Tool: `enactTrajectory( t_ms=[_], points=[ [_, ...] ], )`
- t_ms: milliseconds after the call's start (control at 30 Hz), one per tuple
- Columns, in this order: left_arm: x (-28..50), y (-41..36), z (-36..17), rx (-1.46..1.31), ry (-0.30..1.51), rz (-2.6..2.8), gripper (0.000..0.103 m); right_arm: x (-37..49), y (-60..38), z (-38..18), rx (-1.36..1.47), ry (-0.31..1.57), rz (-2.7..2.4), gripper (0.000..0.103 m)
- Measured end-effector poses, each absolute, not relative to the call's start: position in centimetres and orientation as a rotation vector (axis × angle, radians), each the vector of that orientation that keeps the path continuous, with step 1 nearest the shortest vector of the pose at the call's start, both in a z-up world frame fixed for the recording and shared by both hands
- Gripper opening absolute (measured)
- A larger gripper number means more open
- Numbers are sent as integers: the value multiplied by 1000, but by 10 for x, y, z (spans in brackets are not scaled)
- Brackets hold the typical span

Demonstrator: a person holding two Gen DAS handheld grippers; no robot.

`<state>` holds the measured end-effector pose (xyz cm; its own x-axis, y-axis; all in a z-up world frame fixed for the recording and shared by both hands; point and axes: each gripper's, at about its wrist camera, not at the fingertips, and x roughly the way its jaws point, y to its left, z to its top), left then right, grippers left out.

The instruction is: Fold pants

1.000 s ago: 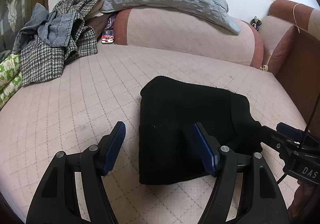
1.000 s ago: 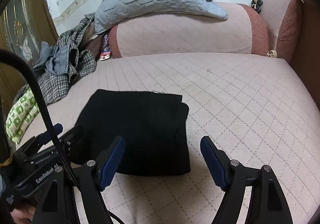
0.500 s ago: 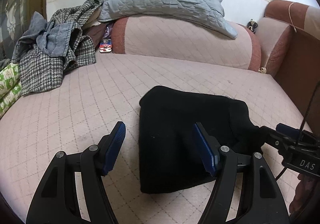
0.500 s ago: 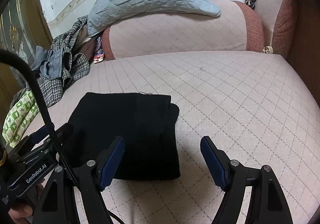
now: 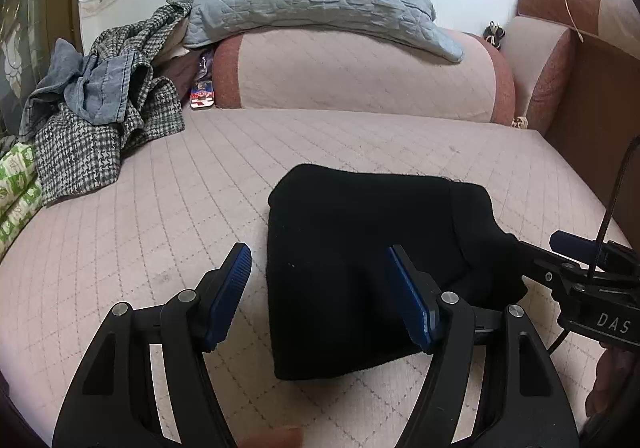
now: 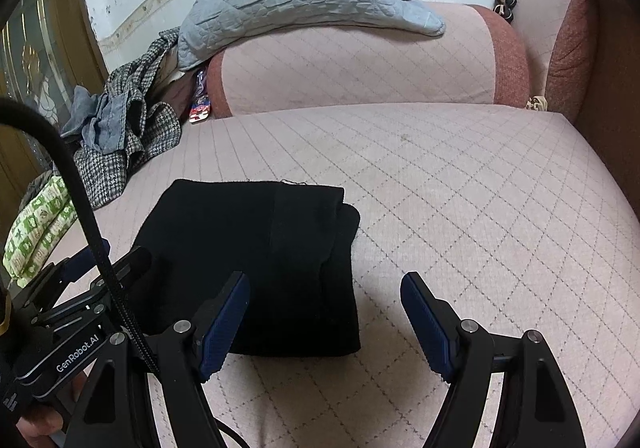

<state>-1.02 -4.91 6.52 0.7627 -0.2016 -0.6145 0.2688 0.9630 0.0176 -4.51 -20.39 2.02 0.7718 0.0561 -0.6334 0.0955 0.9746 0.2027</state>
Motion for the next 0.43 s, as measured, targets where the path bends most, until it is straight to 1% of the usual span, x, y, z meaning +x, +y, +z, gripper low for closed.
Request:
enactTrajectory(
  t_ms=[167, 333, 433],
  points=[
    [-10, -49, 64, 97, 664, -266, 70, -45, -204, 19, 227, 690, -21, 76],
    [-14, -49, 65, 109, 635, -274, 70, -44, -204, 16, 223, 700, -22, 76],
    [-17, -48, 64, 107, 653, -280, 70, -47, -206, 16, 218, 693, -23, 76]
  ],
)
